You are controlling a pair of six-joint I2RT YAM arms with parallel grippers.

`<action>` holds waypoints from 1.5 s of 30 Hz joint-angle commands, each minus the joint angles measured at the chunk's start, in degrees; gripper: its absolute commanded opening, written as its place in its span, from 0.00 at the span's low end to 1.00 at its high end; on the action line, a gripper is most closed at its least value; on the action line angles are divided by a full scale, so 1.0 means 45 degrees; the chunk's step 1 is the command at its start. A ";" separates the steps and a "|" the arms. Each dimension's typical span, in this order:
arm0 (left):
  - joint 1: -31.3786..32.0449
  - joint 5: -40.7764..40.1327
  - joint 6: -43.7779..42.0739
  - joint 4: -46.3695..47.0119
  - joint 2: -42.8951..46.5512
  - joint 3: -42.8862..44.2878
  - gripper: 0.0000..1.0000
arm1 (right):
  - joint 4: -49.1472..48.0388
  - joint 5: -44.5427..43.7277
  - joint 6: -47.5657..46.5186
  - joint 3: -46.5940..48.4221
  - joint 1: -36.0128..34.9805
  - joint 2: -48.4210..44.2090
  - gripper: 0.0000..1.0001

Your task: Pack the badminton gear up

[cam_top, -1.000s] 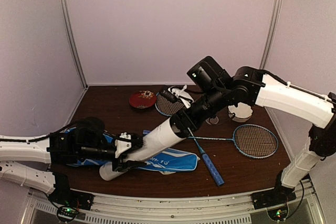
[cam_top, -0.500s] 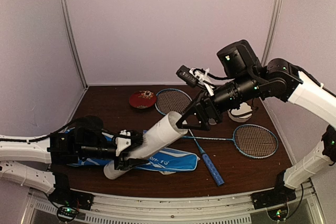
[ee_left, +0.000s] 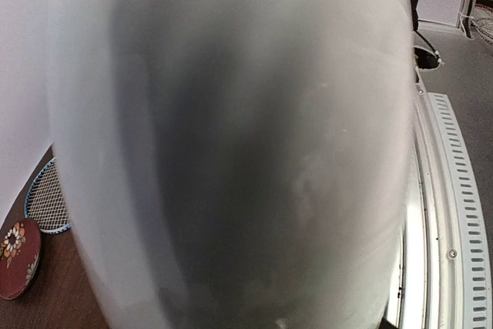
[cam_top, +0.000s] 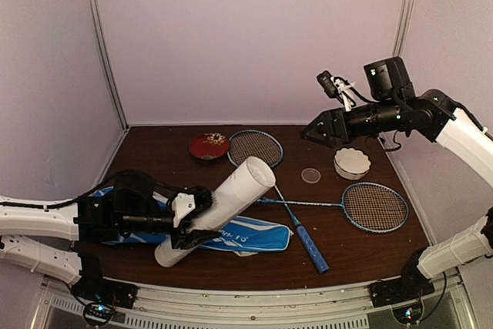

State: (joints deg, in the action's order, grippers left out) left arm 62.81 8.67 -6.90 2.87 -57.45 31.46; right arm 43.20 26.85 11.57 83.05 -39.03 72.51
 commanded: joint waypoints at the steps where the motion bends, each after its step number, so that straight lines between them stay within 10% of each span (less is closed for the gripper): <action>1: -0.0056 -0.0427 0.0573 0.1346 -0.0202 0.0188 0.43 | -0.0648 -0.2108 -0.0106 -0.0430 0.1022 0.0978 0.73; 22: -0.0480 -0.1110 0.0787 0.1094 -0.1282 0.0347 0.43 | -0.0057 -0.4921 -0.0750 0.2664 0.3872 0.9603 0.44; 45: -0.0635 -0.0916 0.0710 0.1519 -0.1295 -0.0044 0.42 | 0.1242 -0.3620 -0.0337 0.3471 0.4412 1.2391 0.30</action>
State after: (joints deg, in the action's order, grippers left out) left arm 60.66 4.08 -3.36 6.37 -63.05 32.77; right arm 47.11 10.37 8.51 99.35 -18.90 127.20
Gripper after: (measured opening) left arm 0.584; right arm 0.317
